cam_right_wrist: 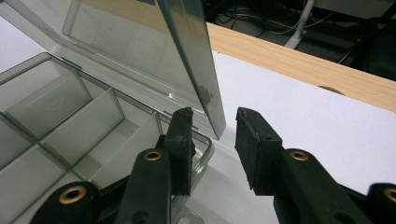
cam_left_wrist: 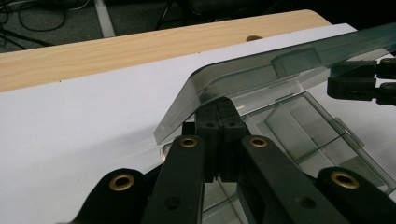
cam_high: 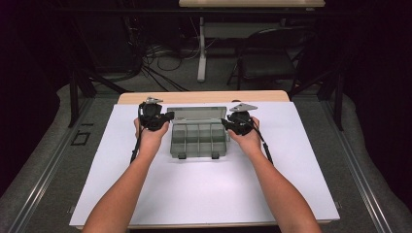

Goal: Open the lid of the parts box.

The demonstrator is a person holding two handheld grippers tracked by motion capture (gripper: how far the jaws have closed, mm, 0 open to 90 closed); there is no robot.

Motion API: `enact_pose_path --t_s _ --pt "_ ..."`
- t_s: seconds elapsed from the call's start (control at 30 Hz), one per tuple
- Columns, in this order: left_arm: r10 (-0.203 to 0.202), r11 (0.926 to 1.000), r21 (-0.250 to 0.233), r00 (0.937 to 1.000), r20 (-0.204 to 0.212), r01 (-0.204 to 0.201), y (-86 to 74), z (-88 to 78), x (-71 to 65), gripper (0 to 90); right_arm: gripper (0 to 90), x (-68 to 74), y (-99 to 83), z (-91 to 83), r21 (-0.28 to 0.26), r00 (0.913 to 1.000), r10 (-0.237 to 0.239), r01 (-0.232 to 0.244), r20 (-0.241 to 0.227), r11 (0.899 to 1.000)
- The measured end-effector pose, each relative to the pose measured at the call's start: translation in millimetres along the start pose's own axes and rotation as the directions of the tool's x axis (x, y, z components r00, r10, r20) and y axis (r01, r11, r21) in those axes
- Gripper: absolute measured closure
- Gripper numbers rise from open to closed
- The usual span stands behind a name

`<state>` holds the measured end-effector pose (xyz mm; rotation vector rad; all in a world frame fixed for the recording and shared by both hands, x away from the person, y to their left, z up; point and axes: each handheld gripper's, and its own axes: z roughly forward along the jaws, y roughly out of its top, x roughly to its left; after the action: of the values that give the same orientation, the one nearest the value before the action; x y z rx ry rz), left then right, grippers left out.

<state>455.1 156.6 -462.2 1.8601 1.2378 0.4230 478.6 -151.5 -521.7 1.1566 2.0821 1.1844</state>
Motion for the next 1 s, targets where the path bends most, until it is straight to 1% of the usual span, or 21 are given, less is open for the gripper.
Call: enact_pose_path --t_s 0.07,0.1,0.17,0.27,0.3,0.37,0.5,0.63,0.67,0.8,0.93,1.0 --pt "0.000 1.0000 -0.001 1.0000 -0.001 0.000 -0.1 0.3 -0.1 90.0 66.7 -0.2 -0.1 1.1 0.003 1.0000 -0.002 0.002 -0.004 1.000" --pt "0.001 1.0000 0.001 1.0000 0.000 -0.001 -0.1 0.2 0.0 90.0 66.8 -0.4 0.9 2.9 0.007 0.9999 -0.013 0.013 -0.009 1.000" --pt "0.001 1.0000 0.002 1.0000 0.000 -0.001 0.0 0.1 0.0 90.0 66.9 0.1 1.6 3.2 0.005 0.9998 -0.013 0.013 -0.011 1.000" --pt "0.002 1.0000 0.002 1.0000 -0.002 -0.002 -0.1 0.4 -0.1 90.0 67.4 1.4 3.9 4.1 0.002 0.9995 -0.027 0.027 -0.018 1.000" --pt "0.002 1.0000 0.002 1.0000 -0.003 -0.002 -0.1 0.5 -0.1 90.0 67.7 1.9 5.0 4.8 0.000 0.9989 -0.042 0.042 -0.018 0.999" --pt "0.002 1.0000 0.001 1.0000 -0.005 -0.002 -0.2 0.5 -0.3 90.0 68.4 2.1 5.7 4.5 0.000 0.9988 -0.045 0.045 -0.021 0.999" --pt "0.002 1.0000 0.004 1.0000 -0.002 -0.002 -0.1 0.0 -0.2 90.0 69.6 2.4 5.9 4.7 -0.005 0.9988 -0.044 0.044 -0.022 0.999" --pt "0.003 1.0000 0.004 1.0000 -0.001 -0.003 -0.1 -0.3 -0.2 90.0 76.0 -1.1 5.8 3.7 0.002 0.9989 -0.037 0.037 -0.028 0.999" --pt "0.003 1.0000 0.004 1.0000 0.000 -0.003 -0.1 -0.3 -0.2 90.0 79.4 -3.3 5.5 3.6 0.003 0.9989 -0.033 0.033 -0.032 0.999" --pt "0.004 1.0000 0.007 1.0000 0.001 -0.004 -0.2 -0.8 -0.3 89.1 80.5 -5.8 5.0 3.6 0.005 0.9988 -0.025 0.025 -0.042 1.000" --pt "0.010 0.9999 0.006 0.9999 0.001 -0.010 -0.6 -1.7 0.2 87.0 81.2 -6.0 5.5 3.8 0.005 0.9987 -0.034 0.034 -0.038 0.999" --pt "0.004 1.0000 0.005 1.0000 0.007 -0.004 -1.7 -2.1 -0.4 84.0 81.4 -6.1 5.5 3.8 0.006 0.9989 -0.030 0.030 -0.037 1.000"
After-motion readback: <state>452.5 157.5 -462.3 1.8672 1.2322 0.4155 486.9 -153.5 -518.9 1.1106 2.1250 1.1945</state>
